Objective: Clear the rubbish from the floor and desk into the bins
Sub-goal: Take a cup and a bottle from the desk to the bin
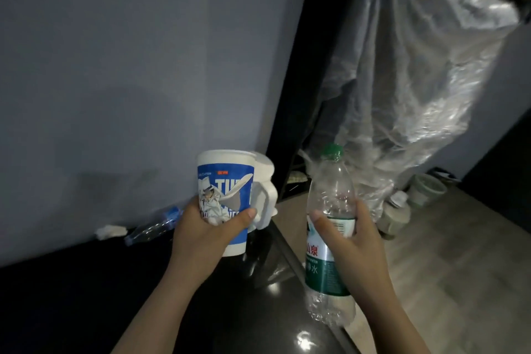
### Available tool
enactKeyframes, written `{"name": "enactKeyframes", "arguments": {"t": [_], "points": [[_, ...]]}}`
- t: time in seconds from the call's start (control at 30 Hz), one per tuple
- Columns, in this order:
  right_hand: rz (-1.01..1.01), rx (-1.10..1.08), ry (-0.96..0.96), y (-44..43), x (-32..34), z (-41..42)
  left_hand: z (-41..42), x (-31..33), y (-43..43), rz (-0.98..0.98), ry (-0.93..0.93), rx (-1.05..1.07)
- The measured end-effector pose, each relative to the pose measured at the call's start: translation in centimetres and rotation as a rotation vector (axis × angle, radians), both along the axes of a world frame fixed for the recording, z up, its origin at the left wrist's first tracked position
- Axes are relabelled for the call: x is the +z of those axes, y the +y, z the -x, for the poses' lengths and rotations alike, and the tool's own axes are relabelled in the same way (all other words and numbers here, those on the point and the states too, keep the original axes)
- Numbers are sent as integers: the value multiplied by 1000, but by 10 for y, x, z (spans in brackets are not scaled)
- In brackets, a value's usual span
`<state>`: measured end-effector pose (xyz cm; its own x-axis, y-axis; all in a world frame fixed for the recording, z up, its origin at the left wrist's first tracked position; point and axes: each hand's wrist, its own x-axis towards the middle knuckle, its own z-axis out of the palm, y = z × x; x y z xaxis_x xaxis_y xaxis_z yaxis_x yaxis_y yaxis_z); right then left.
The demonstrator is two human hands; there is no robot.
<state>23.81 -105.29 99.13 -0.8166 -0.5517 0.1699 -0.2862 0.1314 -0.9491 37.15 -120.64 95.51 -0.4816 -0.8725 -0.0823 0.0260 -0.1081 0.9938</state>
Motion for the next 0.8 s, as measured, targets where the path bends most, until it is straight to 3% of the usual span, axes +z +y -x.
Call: {"name": "enactKeyframes", "arguments": {"t": [0.37,0.6,0.8], "points": [[158,-328,212,231,88,105,162,93,196,247,187,-297],[160,-630,272,405,101,145,253,109,354,209,292,-640],[160,-839,287,504,101,157,315,113,451,193,331,-875]]}}
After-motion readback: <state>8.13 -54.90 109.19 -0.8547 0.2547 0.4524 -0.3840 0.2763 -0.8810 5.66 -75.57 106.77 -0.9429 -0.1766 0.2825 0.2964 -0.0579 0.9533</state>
